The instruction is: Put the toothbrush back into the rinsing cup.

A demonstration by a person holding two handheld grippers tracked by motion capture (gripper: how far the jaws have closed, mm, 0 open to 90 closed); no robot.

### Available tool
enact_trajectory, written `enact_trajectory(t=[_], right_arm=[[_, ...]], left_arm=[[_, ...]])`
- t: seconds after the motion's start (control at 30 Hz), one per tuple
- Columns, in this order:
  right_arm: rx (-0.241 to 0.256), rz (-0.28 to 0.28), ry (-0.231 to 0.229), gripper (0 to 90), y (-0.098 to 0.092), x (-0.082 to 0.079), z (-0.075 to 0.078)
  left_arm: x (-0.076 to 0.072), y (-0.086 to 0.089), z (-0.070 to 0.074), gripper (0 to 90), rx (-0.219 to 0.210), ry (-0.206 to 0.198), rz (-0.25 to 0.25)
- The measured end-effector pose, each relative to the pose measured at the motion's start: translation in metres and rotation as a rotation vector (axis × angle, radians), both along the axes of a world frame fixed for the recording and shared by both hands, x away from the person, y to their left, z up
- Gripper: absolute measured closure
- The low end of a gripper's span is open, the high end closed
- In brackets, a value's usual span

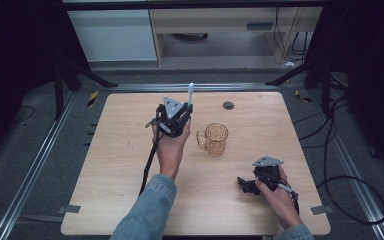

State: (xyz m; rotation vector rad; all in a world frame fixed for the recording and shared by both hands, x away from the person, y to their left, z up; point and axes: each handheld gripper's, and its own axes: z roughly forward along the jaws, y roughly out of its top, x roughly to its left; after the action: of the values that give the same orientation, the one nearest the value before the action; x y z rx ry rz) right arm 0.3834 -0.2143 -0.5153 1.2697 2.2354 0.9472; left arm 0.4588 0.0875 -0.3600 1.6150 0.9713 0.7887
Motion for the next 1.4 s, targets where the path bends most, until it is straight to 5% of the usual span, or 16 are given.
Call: enact_trajectory(t=[0.63, 1.4], right_arm=[[0.000, 0.009, -0.001, 0.3, -0.001, 0.001, 0.000], [0.018, 0.010, 0.017, 0.4, -0.001, 0.000, 0.001]], left_arm=[[-0.001, -0.013, -0.007, 78.8, -0.088, -0.095, -0.019], [0.001, -0.019, -0.030, 78.8, -0.143, -0.128, -0.050]])
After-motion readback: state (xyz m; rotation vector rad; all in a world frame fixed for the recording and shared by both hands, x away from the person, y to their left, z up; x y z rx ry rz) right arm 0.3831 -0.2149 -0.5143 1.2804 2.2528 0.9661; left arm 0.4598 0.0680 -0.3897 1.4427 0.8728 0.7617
